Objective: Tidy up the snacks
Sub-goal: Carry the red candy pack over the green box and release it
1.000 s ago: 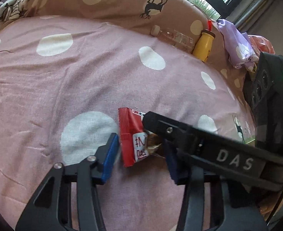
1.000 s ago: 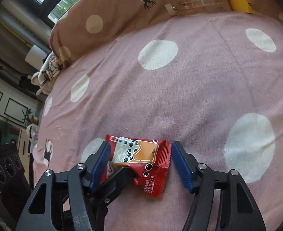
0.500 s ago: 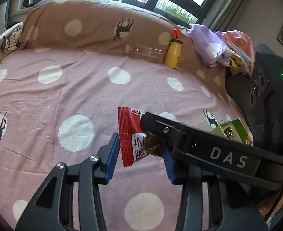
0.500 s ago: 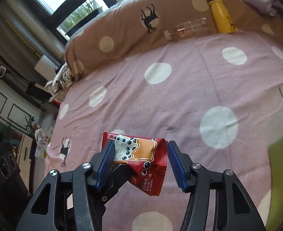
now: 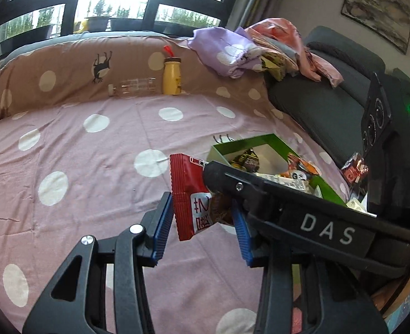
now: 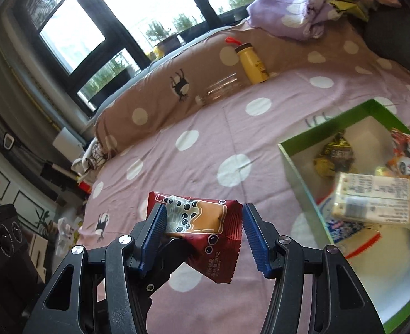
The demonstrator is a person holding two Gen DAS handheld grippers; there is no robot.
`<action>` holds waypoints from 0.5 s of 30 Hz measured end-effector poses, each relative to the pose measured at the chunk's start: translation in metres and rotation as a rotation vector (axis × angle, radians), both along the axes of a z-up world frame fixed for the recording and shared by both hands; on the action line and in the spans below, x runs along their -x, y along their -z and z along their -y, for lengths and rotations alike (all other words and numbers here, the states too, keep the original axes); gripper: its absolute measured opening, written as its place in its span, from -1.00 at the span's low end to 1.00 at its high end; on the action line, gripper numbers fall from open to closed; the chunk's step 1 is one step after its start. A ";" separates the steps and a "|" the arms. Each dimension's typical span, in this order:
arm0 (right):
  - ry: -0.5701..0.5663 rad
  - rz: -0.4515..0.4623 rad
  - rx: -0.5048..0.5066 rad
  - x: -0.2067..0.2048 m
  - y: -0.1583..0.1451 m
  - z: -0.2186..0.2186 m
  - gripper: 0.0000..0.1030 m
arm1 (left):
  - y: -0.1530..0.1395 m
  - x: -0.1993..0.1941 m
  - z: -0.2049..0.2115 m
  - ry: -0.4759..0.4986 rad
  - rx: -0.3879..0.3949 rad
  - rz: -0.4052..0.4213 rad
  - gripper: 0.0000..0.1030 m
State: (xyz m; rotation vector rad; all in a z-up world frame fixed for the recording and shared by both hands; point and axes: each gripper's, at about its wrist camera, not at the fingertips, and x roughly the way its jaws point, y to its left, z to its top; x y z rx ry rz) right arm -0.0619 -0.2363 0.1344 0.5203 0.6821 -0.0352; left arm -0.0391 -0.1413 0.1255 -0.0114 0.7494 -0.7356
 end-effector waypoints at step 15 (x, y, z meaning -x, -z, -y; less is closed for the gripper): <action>0.301 0.020 -0.055 0.072 0.012 0.106 0.15 | 0.008 0.026 0.117 0.269 -0.033 -0.007 -0.19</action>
